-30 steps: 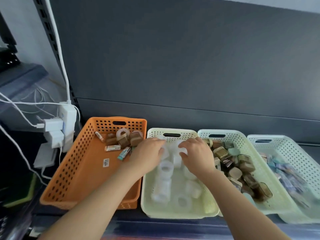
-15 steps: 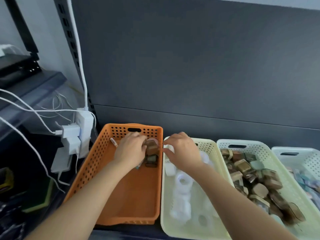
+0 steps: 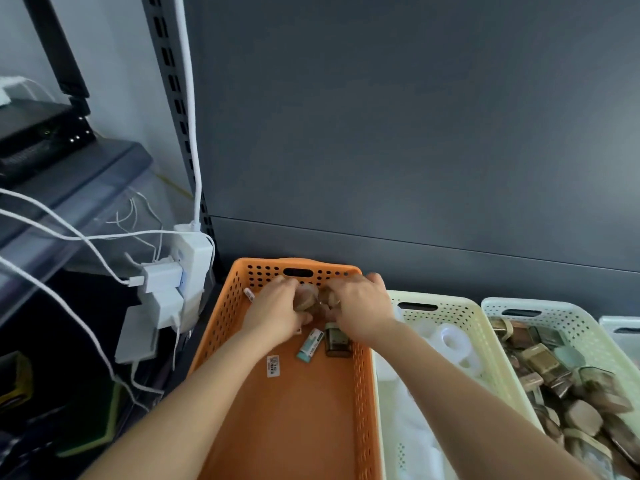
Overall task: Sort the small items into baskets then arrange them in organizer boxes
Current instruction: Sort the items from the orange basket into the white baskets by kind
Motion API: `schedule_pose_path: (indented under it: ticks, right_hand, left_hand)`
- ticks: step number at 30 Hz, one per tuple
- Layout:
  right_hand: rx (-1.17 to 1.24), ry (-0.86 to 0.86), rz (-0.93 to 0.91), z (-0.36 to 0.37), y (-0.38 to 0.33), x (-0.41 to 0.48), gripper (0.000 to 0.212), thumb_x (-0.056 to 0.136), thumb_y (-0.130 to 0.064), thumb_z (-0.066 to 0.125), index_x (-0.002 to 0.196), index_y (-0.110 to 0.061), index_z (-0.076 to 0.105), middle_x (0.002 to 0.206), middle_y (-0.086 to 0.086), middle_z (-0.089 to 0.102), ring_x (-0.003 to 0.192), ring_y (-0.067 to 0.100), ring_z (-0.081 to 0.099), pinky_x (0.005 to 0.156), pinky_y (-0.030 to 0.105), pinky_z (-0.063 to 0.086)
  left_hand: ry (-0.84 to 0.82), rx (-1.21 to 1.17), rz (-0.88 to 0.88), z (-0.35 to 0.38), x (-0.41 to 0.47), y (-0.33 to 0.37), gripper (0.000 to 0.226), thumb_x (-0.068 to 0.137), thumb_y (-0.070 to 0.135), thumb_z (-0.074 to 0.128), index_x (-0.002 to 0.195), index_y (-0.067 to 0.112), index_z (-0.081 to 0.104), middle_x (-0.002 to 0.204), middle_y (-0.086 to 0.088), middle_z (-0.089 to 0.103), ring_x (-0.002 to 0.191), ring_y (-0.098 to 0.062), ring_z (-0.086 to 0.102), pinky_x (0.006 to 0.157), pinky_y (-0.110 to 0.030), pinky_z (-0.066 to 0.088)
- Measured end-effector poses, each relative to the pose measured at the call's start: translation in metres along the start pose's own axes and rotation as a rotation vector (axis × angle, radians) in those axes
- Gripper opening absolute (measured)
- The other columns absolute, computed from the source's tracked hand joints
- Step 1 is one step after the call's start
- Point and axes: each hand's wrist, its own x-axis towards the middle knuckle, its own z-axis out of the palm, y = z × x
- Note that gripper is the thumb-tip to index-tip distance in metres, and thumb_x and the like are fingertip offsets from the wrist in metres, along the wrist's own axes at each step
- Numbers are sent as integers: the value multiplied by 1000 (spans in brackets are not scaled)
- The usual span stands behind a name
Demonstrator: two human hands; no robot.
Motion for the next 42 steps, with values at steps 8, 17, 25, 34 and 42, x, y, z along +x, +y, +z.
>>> schedule_pose_path:
  ticks: [8, 17, 25, 34, 42]
  right_hand:
    - [530, 267, 160, -37, 18, -15, 38, 84, -22, 67, 120, -19, 56, 110, 1, 61, 98, 20, 57, 80, 28, 45]
    - [638, 379, 308, -54, 81, -87, 35, 81, -33, 71, 108, -20, 54, 88, -11, 60, 80, 15, 57, 68, 28, 43]
    - [410, 357, 360, -65, 185, -181, 39, 80, -28, 71, 115, -20, 59, 102, -3, 66, 89, 20, 59, 72, 30, 44]
    - [278, 166, 290, -51, 253, -244, 39, 89, -38, 58, 125, -23, 57, 120, -3, 62, 103, 22, 59, 80, 30, 47]
    - [230, 184, 188, -45, 256, -238, 29, 88, -24, 57, 116, -18, 63, 119, 3, 59, 104, 26, 56, 85, 34, 48]
  left_hand:
    - [196, -425, 88, -40, 2, 35, 38, 81, 20, 75, 115, 22, 59, 112, 7, 61, 101, -11, 57, 83, -26, 45]
    - [159, -409, 229, -3, -23, 121, 44, 83, 21, 71, 126, 24, 60, 108, 4, 58, 100, -14, 57, 91, -33, 46]
    - [91, -387, 283, 71, -53, 229, 30, 82, 19, 71, 107, 25, 58, 102, 9, 60, 84, -13, 56, 76, -27, 42]
    - [-2, 195, 459, 136, -89, 288, 47, 95, 28, 53, 141, 25, 43, 140, 3, 49, 128, -17, 43, 108, -37, 35]
    - [-89, 372, 442, 135, -99, 276, 42, 100, 29, 43, 139, 13, 45, 149, -4, 38, 139, -20, 29, 113, -39, 26]
